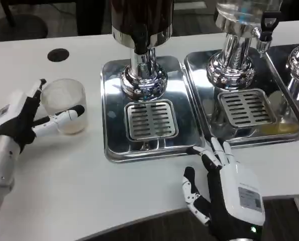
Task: Grasp the cup under the faucet to collect the drink, then remove the cup.
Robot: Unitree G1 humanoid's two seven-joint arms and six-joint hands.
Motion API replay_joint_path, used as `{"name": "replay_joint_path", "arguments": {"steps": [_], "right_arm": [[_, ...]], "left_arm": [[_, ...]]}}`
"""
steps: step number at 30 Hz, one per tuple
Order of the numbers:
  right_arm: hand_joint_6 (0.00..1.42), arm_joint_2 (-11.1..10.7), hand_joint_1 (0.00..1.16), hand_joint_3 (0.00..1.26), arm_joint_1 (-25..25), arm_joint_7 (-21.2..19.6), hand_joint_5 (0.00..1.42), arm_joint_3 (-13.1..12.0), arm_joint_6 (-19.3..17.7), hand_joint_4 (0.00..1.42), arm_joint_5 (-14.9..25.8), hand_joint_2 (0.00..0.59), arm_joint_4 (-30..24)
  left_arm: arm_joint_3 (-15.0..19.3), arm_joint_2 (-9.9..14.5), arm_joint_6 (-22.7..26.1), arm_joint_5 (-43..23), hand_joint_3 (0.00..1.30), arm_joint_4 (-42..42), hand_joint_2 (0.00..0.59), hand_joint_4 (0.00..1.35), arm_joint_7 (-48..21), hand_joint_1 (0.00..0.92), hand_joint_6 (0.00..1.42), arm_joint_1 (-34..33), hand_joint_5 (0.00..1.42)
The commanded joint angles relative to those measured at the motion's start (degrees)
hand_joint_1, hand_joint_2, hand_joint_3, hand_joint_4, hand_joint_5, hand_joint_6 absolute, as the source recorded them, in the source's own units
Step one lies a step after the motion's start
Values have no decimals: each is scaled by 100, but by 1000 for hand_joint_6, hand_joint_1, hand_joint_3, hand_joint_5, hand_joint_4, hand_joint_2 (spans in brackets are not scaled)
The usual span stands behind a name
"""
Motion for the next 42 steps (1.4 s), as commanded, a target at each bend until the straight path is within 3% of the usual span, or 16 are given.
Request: {"name": "replay_joint_path", "arguments": {"steps": [1,17,18,23,33,42], "right_arm": [[233,6,543,375,16,43,74,-41,-142,99,101,536,-51],[246,-4,539,375,65,94,75,-140,-182,105,253,530,-53],[247,-8,538,375,67,97,75,-143,-187,106,257,530,-54],[248,-19,535,375,75,126,75,-159,-225,108,284,525,-75],[262,-53,524,375,66,209,85,-220,-372,109,327,515,-90],[252,-59,493,366,56,251,86,-266,-483,119,349,517,-57]], "left_arm": [[-105,-38,29,28,57,59,71,63,8,193,250,-136,199],[-27,-91,-384,-95,134,77,121,157,383,232,350,1,279],[-15,-97,-400,-106,191,82,149,215,407,254,397,6,338],[11,-105,-517,-118,311,84,173,341,559,299,591,35,492],[70,-69,-636,-114,432,88,194,498,753,307,837,114,709],[142,-55,-757,-165,440,65,198,503,900,326,872,161,755]]}}
